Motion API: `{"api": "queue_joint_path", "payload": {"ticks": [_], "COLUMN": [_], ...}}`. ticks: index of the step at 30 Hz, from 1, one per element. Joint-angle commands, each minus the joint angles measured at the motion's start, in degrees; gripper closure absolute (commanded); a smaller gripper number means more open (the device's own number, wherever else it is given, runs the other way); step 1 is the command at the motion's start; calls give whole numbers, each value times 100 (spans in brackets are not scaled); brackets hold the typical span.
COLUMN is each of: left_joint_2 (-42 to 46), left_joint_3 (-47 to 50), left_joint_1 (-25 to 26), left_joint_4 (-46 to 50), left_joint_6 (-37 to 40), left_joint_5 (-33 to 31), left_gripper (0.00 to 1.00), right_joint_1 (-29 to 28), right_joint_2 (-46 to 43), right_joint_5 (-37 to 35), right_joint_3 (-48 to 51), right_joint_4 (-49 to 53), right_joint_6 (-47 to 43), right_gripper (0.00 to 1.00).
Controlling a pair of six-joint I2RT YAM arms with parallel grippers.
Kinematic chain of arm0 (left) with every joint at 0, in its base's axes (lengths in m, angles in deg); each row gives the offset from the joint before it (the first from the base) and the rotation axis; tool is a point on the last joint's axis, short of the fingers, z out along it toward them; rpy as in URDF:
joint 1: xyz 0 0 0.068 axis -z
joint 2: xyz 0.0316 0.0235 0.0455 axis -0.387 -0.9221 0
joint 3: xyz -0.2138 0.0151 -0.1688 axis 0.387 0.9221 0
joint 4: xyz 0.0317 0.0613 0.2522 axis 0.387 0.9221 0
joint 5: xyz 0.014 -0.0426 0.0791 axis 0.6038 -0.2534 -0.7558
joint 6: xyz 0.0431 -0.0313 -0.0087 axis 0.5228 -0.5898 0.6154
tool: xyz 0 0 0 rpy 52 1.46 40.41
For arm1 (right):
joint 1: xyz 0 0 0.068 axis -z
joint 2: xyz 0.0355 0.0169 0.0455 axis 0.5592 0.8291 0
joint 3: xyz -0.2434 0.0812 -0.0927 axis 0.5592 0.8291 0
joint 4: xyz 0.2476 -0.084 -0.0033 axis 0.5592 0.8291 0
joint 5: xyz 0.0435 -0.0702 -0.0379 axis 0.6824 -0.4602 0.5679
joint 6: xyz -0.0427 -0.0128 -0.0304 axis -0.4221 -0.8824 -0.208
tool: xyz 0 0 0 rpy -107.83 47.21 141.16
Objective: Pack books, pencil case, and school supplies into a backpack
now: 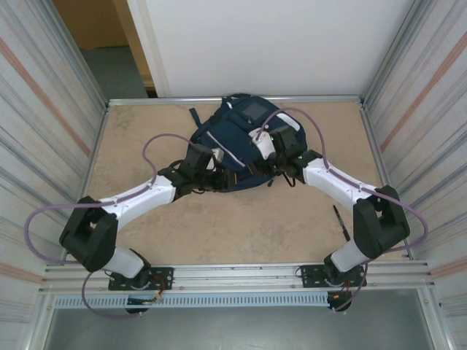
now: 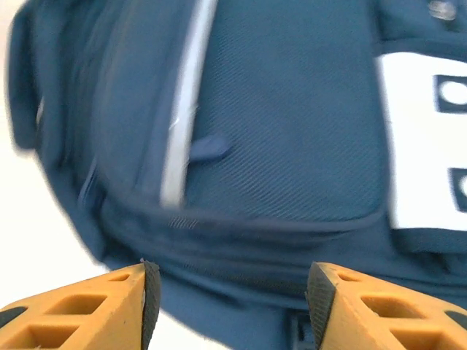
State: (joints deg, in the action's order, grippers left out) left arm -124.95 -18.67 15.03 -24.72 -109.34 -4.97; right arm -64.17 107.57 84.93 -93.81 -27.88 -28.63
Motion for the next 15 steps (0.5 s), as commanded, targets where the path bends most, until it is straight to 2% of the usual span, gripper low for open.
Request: {"api": "queue_joint_path", "payload": {"ticks": [1, 4, 9, 12, 15], "left_joint_2": [-82, 138, 498, 639, 633], "left_joint_3": [-138, 54, 295, 427, 445], "left_joint_1": [-99, -212, -389, -394, -429], "left_joint_4": [204, 186, 372, 366, 426], "left_joint_6": [-282, -384, -380, -361, -316], "left_joint_5": [-45, -41, 72, 90, 118], "left_gripper": [57, 57, 57, 56, 55], "right_joint_1": [89, 133, 100, 55, -22], "right_joint_2": [-141, 244, 893, 1295, 1621], "right_joint_5": [924, 1196, 1004, 1120, 912], "right_joint_3": [184, -220, -754, -1053, -1256], "right_joint_4": [-272, 223, 141, 407, 691], "right_joint_6": [-3037, -4400, -4911, -5226, -5493], "right_gripper": [43, 42, 42, 43, 43]}}
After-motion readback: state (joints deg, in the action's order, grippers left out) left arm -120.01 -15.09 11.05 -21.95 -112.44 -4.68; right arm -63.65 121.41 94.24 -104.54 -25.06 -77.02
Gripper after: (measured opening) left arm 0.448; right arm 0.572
